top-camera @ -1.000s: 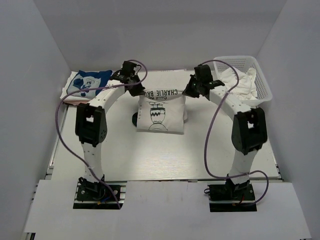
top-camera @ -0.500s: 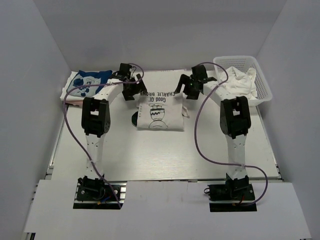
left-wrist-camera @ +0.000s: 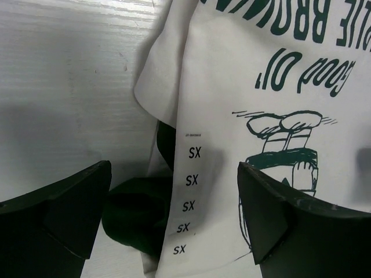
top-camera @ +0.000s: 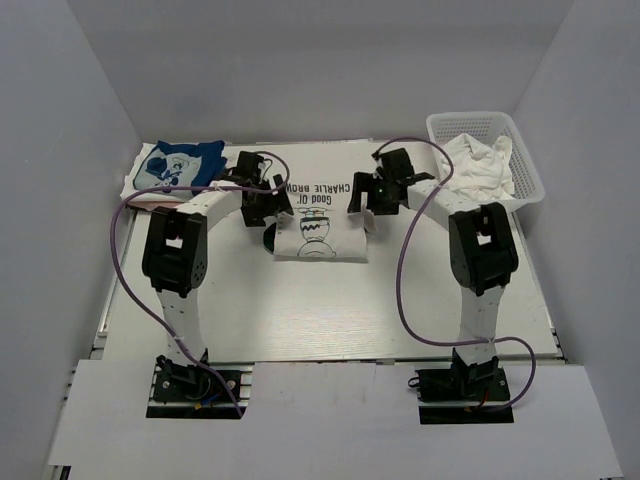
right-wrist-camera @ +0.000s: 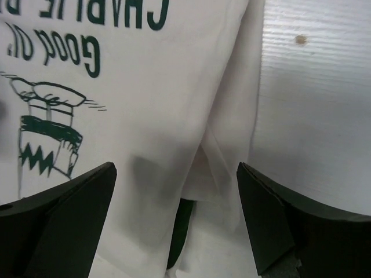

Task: Fold and stack the t-shirts
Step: Smooth out wrinkles on the folded tshirt

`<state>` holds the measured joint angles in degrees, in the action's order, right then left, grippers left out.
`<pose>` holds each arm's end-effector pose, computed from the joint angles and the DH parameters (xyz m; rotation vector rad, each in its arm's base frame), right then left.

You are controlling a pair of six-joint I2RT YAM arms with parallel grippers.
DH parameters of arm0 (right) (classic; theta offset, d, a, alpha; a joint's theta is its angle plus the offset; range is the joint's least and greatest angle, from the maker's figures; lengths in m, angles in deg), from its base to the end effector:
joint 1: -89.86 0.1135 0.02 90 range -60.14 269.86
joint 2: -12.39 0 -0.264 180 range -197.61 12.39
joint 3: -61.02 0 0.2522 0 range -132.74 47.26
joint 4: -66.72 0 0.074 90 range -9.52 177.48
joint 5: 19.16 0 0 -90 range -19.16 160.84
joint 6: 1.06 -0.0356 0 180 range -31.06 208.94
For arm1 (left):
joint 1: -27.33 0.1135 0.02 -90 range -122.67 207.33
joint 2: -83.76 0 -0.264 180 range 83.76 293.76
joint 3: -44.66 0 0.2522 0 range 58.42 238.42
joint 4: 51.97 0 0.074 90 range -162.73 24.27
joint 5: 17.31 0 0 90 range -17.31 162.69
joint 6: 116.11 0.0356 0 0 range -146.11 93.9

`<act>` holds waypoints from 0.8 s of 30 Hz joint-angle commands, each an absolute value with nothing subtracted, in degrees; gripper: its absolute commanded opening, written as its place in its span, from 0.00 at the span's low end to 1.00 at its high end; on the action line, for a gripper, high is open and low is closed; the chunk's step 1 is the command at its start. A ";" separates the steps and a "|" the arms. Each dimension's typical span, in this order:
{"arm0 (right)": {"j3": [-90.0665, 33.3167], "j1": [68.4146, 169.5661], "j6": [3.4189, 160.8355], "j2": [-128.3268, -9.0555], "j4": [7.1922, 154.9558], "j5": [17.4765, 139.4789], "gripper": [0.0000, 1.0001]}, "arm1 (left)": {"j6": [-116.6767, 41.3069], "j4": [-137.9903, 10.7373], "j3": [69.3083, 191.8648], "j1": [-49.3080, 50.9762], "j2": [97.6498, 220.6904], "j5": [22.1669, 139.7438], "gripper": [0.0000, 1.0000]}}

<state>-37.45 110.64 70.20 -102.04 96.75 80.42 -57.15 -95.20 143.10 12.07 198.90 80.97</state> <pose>0.4163 0.1643 0.2060 -0.1251 2.4203 0.5219 0.4120 -0.1177 0.1855 -0.3160 2.6594 -0.4610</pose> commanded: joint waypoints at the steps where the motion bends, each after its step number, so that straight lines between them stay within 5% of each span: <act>1: -40.18 111.83 72.16 -106.08 97.61 82.35 0.90 | -56.95 -92.89 143.32 12.13 199.07 84.28 0.98; 4: -43.61 112.89 72.24 -108.63 98.14 83.32 0.71 | -58.27 -91.39 142.70 12.13 199.60 85.87 0.88; 5: -44.75 113.50 72.24 -109.16 98.84 83.40 0.50 | -58.27 -90.61 142.70 12.13 199.60 85.88 0.85; 9: -45.20 113.51 70.84 -106.89 99.64 81.58 0.00 | -58.80 -90.60 142.70 12.13 200.66 87.20 0.72; 17: -45.47 115.44 69.18 -102.66 101.31 83.57 0.00 | -59.42 -89.47 142.09 12.13 200.04 88.34 0.62; 24: -38.44 115.00 61.88 -99.50 88.34 93.94 0.00 | -60.47 -89.46 142.09 12.13 200.04 88.87 0.59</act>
<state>-39.83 115.08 65.92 -103.16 96.23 87.24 -59.78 -90.61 142.36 12.15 200.80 87.35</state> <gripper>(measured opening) 0.116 0.587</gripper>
